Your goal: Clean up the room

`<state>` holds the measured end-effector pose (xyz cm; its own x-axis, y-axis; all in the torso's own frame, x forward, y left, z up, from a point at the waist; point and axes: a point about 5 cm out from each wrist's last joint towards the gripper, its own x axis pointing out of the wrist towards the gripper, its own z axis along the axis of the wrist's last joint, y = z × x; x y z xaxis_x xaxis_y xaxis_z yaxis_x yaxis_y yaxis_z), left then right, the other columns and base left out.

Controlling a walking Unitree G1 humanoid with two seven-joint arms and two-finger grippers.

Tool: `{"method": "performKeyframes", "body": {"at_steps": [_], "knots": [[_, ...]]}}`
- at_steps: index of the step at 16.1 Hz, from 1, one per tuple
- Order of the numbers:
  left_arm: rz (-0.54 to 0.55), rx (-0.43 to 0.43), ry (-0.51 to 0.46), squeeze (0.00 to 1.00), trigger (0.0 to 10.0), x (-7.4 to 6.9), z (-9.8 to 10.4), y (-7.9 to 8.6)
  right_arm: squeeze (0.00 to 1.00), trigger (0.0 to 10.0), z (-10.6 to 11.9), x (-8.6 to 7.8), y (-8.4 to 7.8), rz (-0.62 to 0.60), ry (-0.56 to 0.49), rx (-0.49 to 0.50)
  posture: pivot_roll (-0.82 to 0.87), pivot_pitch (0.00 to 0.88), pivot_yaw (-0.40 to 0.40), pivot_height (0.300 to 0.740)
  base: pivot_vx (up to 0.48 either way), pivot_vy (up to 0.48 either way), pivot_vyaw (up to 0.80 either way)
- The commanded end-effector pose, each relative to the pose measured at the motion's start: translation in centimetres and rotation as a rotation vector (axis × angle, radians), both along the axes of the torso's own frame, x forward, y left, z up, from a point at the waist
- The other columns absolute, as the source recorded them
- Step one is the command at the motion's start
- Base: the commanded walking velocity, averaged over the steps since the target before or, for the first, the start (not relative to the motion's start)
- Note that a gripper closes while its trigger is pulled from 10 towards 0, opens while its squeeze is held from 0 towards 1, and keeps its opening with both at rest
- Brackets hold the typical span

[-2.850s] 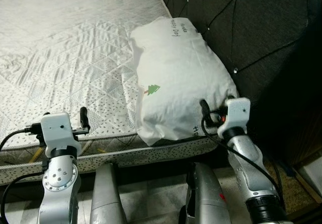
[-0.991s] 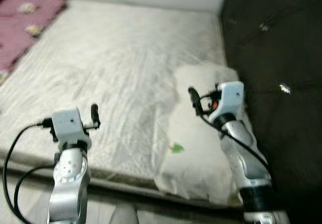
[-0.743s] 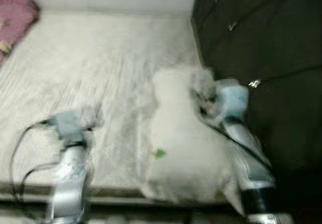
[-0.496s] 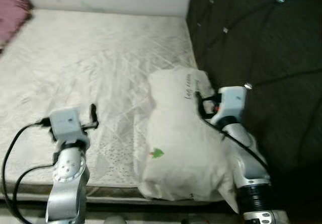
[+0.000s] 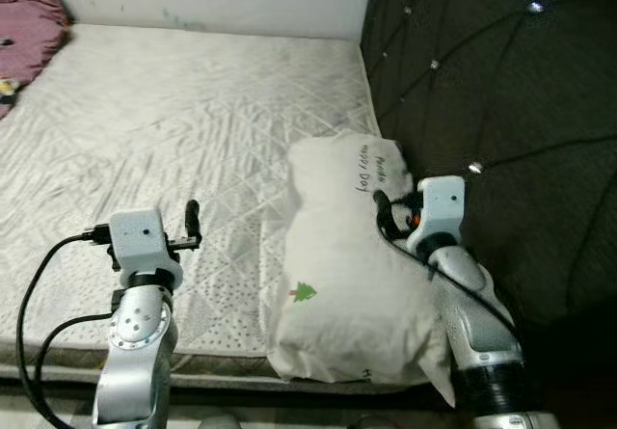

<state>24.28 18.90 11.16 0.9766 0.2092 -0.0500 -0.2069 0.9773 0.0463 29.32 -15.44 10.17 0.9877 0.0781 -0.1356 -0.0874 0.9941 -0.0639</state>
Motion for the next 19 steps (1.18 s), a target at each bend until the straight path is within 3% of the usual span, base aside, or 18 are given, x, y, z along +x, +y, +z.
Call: {"method": "performKeyframes", "body": {"at_steps": [1, 6, 8, 9, 11, 12, 16, 19], "knots": [[0.01, 0.003, 0.002, 0.0, 10.0, 0.0, -0.1, 0.5, 0.0, 10.0, 0.2, -0.4, -0.6, -0.038, -0.009, -0.013, 0.0, 0.0, -0.028, 0.74, 0.0, 0.0, 0.0], [-0.015, 0.009, 0.024, 0.0, 10.0, 0.0, -2.6, 0.1, 0.0, 10.0, -0.5, -1.2, 0.0, -0.026, -0.125, -0.066, -0.01, 0.0, -0.005, 0.74, 0.0, 0.0, 0.0], [-0.017, 0.038, 0.046, 0.0, 10.0, 0.6, -4.1, 0.9, 0.0, 10.0, -2.4, -1.2, 0.7, 0.046, -0.071, 0.031, -0.02, 0.0, 0.004, 0.74, 0.0, 0.0, 0.0], [-0.006, 0.04, 0.068, 0.0, 10.0, 0.9, -5.0, 1.6, 0.0, 10.0, -4.3, -0.6, 0.3, 0.026, 0.005, 0.064, -0.02, 0.0, 0.006, 0.74, 0.0, 0.0, 0.0], [0.005, 0.033, 0.086, 0.0, 10.0, 1.0, -5.7, 1.9, 0.0, 10.0, -5.0, -0.3, -0.1, 0.015, 0.033, 0.041, -0.02, 0.0, 0.005, 0.74, 0.0, 0.0, 0.0], [0.026, 0.047, 0.094, 0.0, 10.0, 0.8, -6.2, 2.0, 0.0, 10.0, -5.8, -0.4, -0.1, 0.017, 0.074, 0.03, -0.01, 0.0, 0.0, 0.74, 0.0, 0.0, 0.0], [-0.002, 0.019, 0.077, 0.0, 10.0, 0.2, -6.4, 1.5, 0.0, 10.0, -5.5, -0.9, 1.3, 0.068, 0.038, -0.016, -0.01, 0.0, -0.004, 0.74, 0.0, 0.0, 0.0], [-0.002, -0.001, 0.074, 0.0, 10.0, -1.4, -7.1, 1.6, 0.0, 10.0, -5.8, -1.7, 0.5, 0.055, 0.001, -0.044, 0.0, 0.0, -0.002, 0.74, 0.0, 0.0, 0.0]]}}
